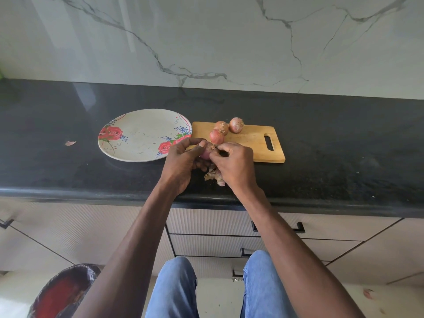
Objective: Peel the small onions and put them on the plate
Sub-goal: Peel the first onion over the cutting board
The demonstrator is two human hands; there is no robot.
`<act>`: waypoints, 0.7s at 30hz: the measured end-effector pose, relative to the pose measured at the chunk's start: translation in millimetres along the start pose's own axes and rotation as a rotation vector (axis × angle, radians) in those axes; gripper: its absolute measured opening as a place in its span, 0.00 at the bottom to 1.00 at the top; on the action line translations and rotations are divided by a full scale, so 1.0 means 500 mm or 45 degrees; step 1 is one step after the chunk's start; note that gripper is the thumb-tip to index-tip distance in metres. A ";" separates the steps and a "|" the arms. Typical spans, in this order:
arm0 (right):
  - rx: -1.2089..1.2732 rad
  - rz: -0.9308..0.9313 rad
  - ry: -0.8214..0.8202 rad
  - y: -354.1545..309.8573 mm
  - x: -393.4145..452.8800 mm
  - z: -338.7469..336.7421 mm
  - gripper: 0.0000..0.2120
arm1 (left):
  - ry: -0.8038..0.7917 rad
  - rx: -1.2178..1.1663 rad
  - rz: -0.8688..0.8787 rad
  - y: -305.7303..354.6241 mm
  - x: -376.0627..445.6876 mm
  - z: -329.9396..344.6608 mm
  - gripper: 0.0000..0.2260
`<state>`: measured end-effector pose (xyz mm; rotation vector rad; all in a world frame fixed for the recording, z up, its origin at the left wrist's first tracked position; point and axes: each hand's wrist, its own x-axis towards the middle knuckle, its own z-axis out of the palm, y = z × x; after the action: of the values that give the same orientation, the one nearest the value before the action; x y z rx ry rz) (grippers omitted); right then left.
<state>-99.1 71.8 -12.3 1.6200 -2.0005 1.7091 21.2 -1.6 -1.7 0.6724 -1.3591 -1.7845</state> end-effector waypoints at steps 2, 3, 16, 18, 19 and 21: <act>-0.059 -0.020 0.012 0.003 0.000 0.005 0.10 | -0.001 -0.001 -0.005 0.000 0.001 0.000 0.04; -0.079 -0.018 0.015 0.004 -0.001 0.007 0.11 | 0.000 -0.003 -0.008 0.000 0.001 0.000 0.04; -0.045 0.066 0.096 0.001 0.004 0.003 0.10 | -0.029 -0.083 -0.086 0.004 0.003 -0.002 0.04; 0.011 0.124 0.097 -0.003 0.004 -0.001 0.08 | -0.036 -0.095 -0.097 0.008 0.001 -0.001 0.05; 0.046 0.155 0.092 -0.007 0.004 -0.004 0.07 | -0.037 -0.103 -0.103 0.010 -0.001 0.000 0.06; 0.125 0.223 0.065 -0.017 0.003 -0.011 0.05 | -0.036 -0.120 -0.115 0.015 -0.003 0.002 0.07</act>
<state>-96.9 76.2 -3.4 1.4494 -2.1223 1.9152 23.2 -0.4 5.6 0.6693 -1.2724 -1.9232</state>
